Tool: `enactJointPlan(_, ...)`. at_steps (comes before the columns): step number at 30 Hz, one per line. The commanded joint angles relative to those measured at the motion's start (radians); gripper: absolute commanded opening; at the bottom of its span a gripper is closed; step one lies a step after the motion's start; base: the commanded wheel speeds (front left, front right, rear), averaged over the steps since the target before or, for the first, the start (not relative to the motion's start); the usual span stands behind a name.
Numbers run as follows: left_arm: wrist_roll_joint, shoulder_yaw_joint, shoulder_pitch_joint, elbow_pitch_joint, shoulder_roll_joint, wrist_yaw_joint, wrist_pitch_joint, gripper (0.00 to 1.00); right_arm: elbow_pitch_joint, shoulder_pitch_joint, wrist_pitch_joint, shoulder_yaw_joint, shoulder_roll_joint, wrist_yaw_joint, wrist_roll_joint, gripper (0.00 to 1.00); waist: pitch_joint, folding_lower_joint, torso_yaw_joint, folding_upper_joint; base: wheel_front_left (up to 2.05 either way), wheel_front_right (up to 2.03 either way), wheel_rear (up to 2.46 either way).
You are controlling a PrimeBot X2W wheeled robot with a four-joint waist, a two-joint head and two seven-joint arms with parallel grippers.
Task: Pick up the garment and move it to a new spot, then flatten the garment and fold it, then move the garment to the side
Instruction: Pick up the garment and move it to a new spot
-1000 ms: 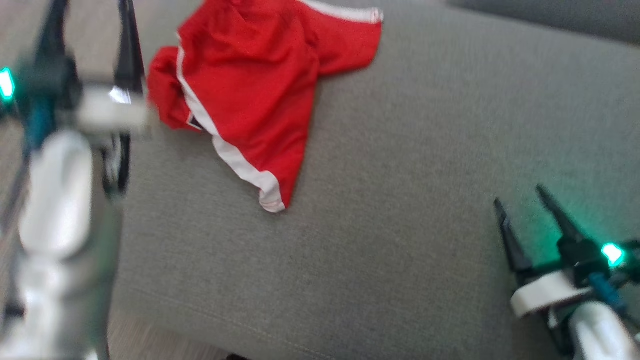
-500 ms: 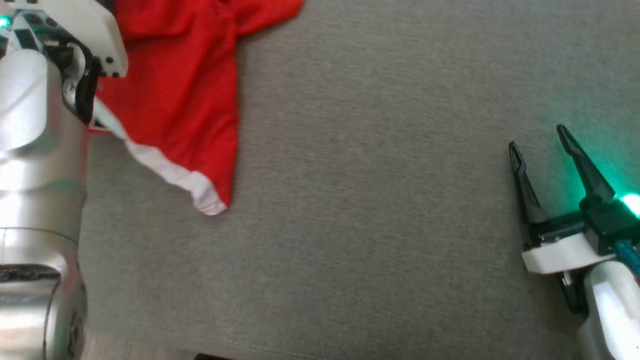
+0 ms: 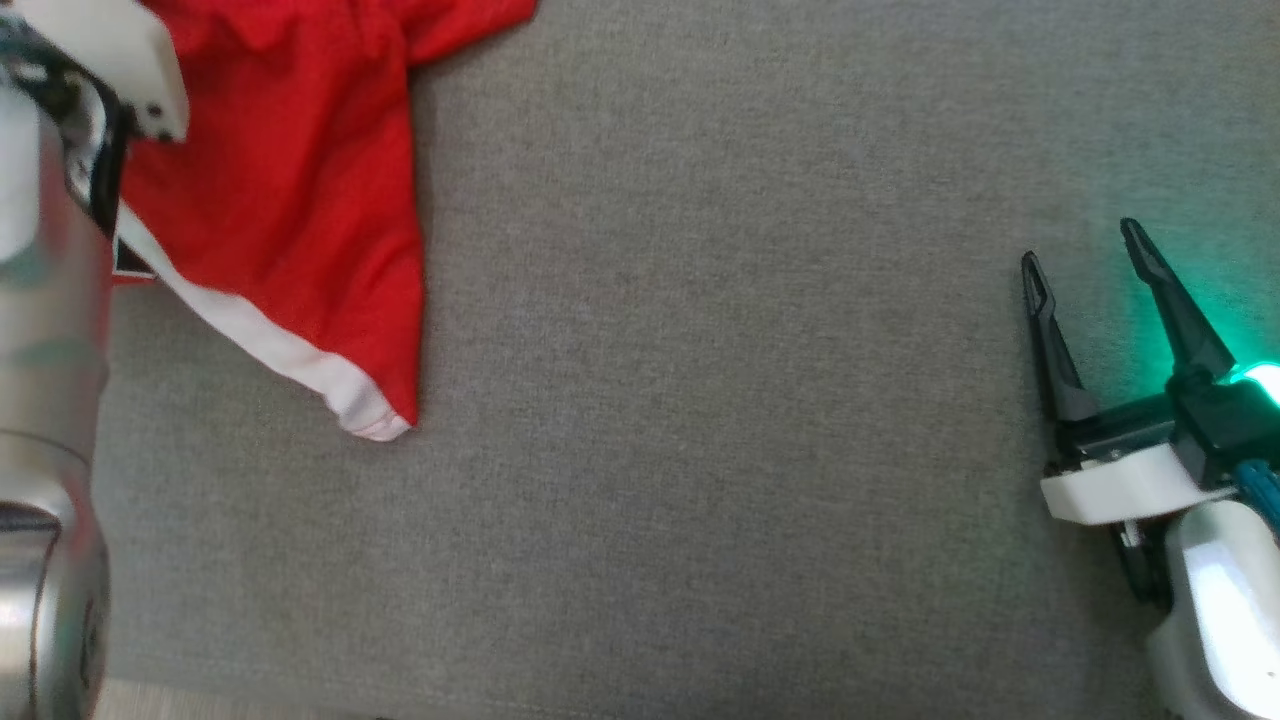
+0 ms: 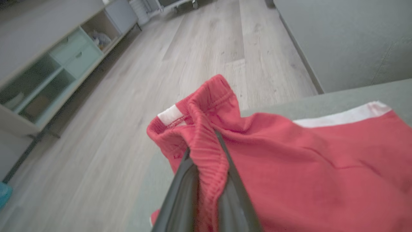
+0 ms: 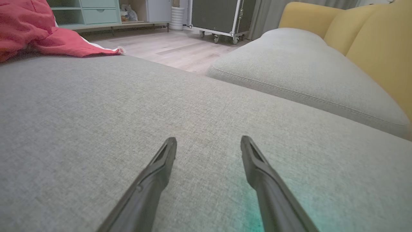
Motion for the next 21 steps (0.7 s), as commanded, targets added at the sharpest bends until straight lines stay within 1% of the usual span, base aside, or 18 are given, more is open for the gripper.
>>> enactJointPlan(1, 0.012, 0.004, -0.056, -0.039, 0.071, 0.001, -0.023, 0.0, 0.034, 0.032, 0.011, 0.017, 0.007, -0.001, 0.006, 1.0, -0.027, -0.0001, -0.009, 0.0, 0.0, 0.0, 0.0)
enactJointPlan(5, 0.05, -0.052, -0.115, -0.064, 0.086, -0.014, -0.071, 0.0, 0.053, 0.022, 0.011, 0.03, 0.052, -0.001, 0.017, 1.0, -0.1, -0.0001, -0.055, 0.0, 0.0, 0.0, 0.0)
enactJointPlan(10, 0.079, -0.145, -0.196, -0.128, 0.077, -0.03, -0.106, 0.0, 0.077, 0.026, 0.011, 0.031, 0.107, -0.001, 0.032, 1.0, -0.194, -0.0001, -0.14, 0.0, 0.0, 0.0, 0.0)
enactJointPlan(12, 0.076, -0.188, -0.216, -0.156, 0.066, -0.032, -0.122, 0.0, 0.089, 0.033, 0.011, 0.037, 0.127, -0.001, 0.041, 1.0, -0.236, -0.0001, -0.185, 0.0, 0.0, 0.0, 0.0)
enactJointPlan(14, 0.056, -0.253, -0.226, -0.182, 0.057, -0.033, -0.141, 0.0, 0.098, 0.042, 0.011, 0.045, 0.142, -0.001, 0.051, 1.0, -0.282, -0.0001, -0.238, 0.0, 0.0, 0.0, 0.0)
enactJointPlan(17, 0.014, -0.334, -0.243, -0.216, 0.059, -0.033, -0.164, 0.0, 0.109, 0.061, 0.011, 0.053, 0.157, -0.001, 0.063, 1.0, -0.344, -0.0001, -0.321, 0.0, 0.0, 0.0, 0.0)
enactJointPlan(21, -0.04, -0.412, -0.267, -0.253, 0.066, -0.033, -0.176, 0.0, 0.11, 0.078, 0.011, 0.065, 0.165, -0.001, 0.083, 1.0, -0.398, -0.0001, -0.432, 0.0, 0.0, 0.0, 0.0)
